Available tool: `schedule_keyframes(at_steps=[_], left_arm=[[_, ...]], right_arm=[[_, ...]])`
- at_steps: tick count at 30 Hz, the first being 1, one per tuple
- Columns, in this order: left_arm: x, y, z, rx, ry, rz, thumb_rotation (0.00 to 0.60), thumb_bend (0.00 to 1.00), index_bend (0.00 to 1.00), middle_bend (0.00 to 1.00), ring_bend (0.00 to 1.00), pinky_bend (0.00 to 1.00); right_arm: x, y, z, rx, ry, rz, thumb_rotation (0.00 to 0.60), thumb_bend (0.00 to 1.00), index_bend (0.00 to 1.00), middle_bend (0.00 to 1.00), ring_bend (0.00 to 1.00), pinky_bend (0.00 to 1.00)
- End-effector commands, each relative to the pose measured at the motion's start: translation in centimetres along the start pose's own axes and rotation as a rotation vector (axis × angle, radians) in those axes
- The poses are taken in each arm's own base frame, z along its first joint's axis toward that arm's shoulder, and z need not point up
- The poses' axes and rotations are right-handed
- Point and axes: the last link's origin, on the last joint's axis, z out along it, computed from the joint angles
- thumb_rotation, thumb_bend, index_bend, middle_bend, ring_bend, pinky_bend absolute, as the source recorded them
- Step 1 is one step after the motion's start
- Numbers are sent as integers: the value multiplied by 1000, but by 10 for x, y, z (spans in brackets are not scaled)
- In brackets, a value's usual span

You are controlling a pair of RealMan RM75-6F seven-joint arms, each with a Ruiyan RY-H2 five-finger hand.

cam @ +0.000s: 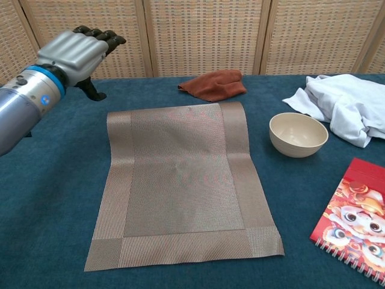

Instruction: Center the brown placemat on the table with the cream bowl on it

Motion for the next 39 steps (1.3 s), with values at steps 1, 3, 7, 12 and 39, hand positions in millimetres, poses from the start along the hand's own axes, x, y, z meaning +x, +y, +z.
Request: schedule_keyframes(at_steps=[1, 3, 7, 12, 39], left_arm=[[5, -31, -51, -6, -10, -69, 600, 223, 0, 0, 0, 0], [7, -39, -64, -3, -26, -80, 600, 220, 0, 0, 0, 0], [11, -58, -107, 15, -67, -117, 600, 207, 0, 0, 0, 0], [11, -77, -159, 59, -101, -187, 600, 204, 0, 0, 0, 0], [18, -121, -253, 179, -93, -241, 600, 204, 0, 0, 0, 0]], right_arm=[[-1, -3, -2, 11, -12, 5, 600, 151, 65, 0, 0, 0], [-2, -4, -3, 15, -18, 7, 600, 151, 66, 0, 0, 0], [-3, -8, -6, 35, -31, 10, 600, 151, 66, 0, 0, 0], [-5, -15, -9, 64, -48, 17, 600, 151, 66, 0, 0, 0], [-35, -83, -34, 569, -303, 179, 600, 153, 239, 0, 0, 0]])
